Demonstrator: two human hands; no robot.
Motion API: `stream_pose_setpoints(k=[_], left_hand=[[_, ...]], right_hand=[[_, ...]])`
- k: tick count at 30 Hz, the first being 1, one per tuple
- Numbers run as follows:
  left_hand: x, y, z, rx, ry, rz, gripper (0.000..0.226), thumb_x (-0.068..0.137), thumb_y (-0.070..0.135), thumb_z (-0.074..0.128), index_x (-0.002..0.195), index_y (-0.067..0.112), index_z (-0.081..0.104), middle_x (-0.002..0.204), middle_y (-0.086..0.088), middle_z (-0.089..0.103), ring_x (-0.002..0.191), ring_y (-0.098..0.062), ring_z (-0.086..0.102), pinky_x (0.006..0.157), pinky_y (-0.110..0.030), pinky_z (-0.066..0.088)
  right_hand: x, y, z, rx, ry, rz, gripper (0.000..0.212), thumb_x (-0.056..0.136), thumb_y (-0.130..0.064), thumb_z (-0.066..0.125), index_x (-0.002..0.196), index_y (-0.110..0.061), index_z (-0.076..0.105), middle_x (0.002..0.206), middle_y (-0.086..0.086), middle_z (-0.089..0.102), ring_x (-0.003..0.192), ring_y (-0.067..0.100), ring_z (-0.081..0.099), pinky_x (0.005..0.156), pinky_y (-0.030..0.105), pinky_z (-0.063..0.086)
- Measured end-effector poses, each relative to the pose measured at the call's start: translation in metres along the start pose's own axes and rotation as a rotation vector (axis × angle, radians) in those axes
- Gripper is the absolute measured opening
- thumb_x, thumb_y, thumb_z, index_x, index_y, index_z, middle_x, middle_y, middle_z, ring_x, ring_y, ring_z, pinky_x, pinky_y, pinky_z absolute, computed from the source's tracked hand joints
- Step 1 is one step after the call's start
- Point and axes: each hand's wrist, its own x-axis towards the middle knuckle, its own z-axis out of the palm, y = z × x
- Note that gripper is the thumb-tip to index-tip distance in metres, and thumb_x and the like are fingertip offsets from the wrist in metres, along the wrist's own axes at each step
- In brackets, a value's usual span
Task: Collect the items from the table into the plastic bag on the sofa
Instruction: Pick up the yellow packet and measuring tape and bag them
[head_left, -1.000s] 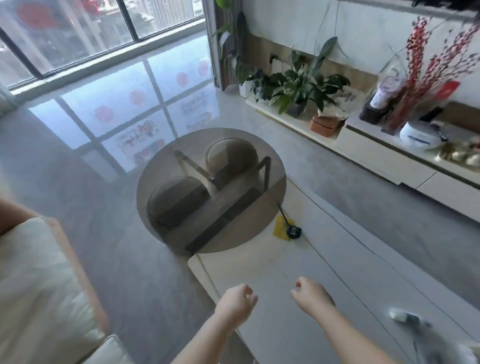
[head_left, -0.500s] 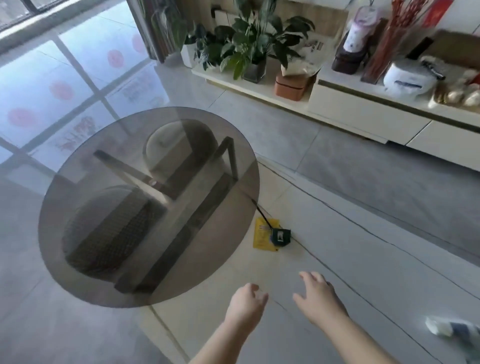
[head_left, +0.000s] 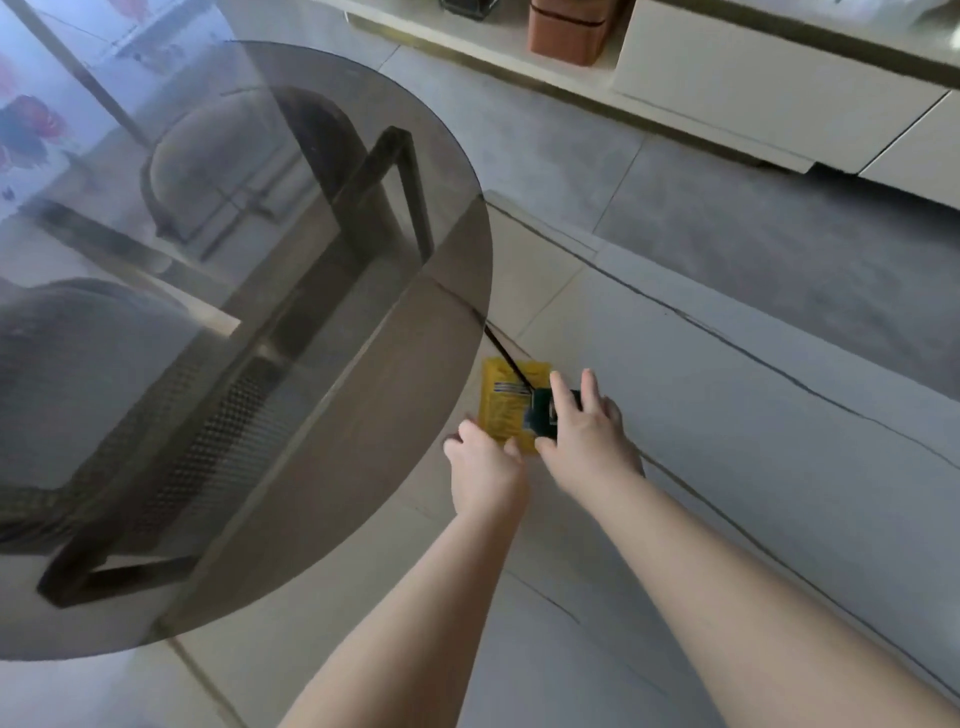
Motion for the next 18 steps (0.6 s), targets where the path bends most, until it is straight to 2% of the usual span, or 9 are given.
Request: stream_pose_setpoints(k=[2,4,6,9,13,15,18], left_hand=[[0.010,-0.002,0.005,-0.030,0.025,-0.029,0.049,0.095,0.026,0.051,0.139,0.012,0.034,0.134,-0.014,0.042,0.116,-0.033,0.053,0.091,-0.041,0.045],[0.019,-0.005,0.007,-0.084,0.034,-0.044,0.039,0.093,0.026,0.055,0.127,0.011,0.044,0.125,-0.011,0.053,0.113,-0.031,0.056,0.088,-0.038,0.047],[0.025,-0.009,0.006,-0.103,0.018,-0.035,0.025,0.092,0.027,0.058,0.110,0.012,0.052,0.108,-0.007,0.062,0.102,-0.028,0.060,0.077,-0.032,0.046],[0.019,-0.019,0.004,-0.085,-0.028,0.010,0.016,0.089,0.028,0.060,0.094,0.016,0.052,0.086,0.001,0.058,0.086,-0.024,0.059,0.070,-0.030,0.045],[-0.005,-0.040,0.002,-0.104,-0.117,0.004,0.013,0.086,0.022,0.060,0.091,0.014,0.052,0.094,-0.008,0.064,0.088,-0.029,0.065,0.081,-0.044,0.056],[-0.023,-0.050,-0.003,-0.122,-0.133,-0.031,0.009,0.086,0.016,0.056,0.092,0.013,0.050,0.096,-0.009,0.063,0.090,-0.030,0.065,0.082,-0.046,0.056],[-0.057,-0.064,-0.019,-0.159,-0.113,-0.070,0.008,0.089,0.016,0.052,0.096,0.012,0.049,0.095,-0.007,0.063,0.091,-0.028,0.064,0.084,-0.045,0.055]], right_hand=[[0.008,0.002,0.010,0.005,-0.016,0.005,0.072,0.096,-0.029,0.048,0.150,-0.030,-0.001,0.159,-0.001,-0.011,0.145,0.031,0.005,0.106,0.045,0.036],[0.010,0.003,0.018,-0.002,-0.007,0.009,0.070,0.096,-0.027,0.049,0.150,-0.030,0.005,0.159,0.000,-0.005,0.144,0.029,0.012,0.105,0.043,0.036],[0.008,0.004,0.023,0.012,0.051,0.025,0.062,0.094,-0.025,0.053,0.145,-0.027,0.019,0.154,0.005,0.013,0.136,0.029,0.028,0.096,0.040,0.042],[-0.007,0.008,0.026,0.038,0.082,0.086,0.051,0.090,-0.025,0.059,0.134,-0.025,0.032,0.138,0.007,0.031,0.122,0.029,0.038,0.082,0.037,0.047],[-0.040,0.019,0.029,0.051,-0.039,0.107,0.056,0.087,-0.033,0.059,0.135,-0.024,0.030,0.133,0.009,0.034,0.118,0.029,0.043,0.082,0.037,0.047],[-0.061,0.022,0.026,0.084,-0.083,0.141,0.060,0.086,-0.040,0.057,0.136,-0.022,0.029,0.132,0.009,0.036,0.118,0.028,0.044,0.083,0.035,0.047],[-0.096,0.021,0.014,0.110,-0.113,0.160,0.055,0.083,-0.044,0.055,0.131,-0.022,0.037,0.127,0.007,0.040,0.116,0.027,0.046,0.085,0.033,0.046]])
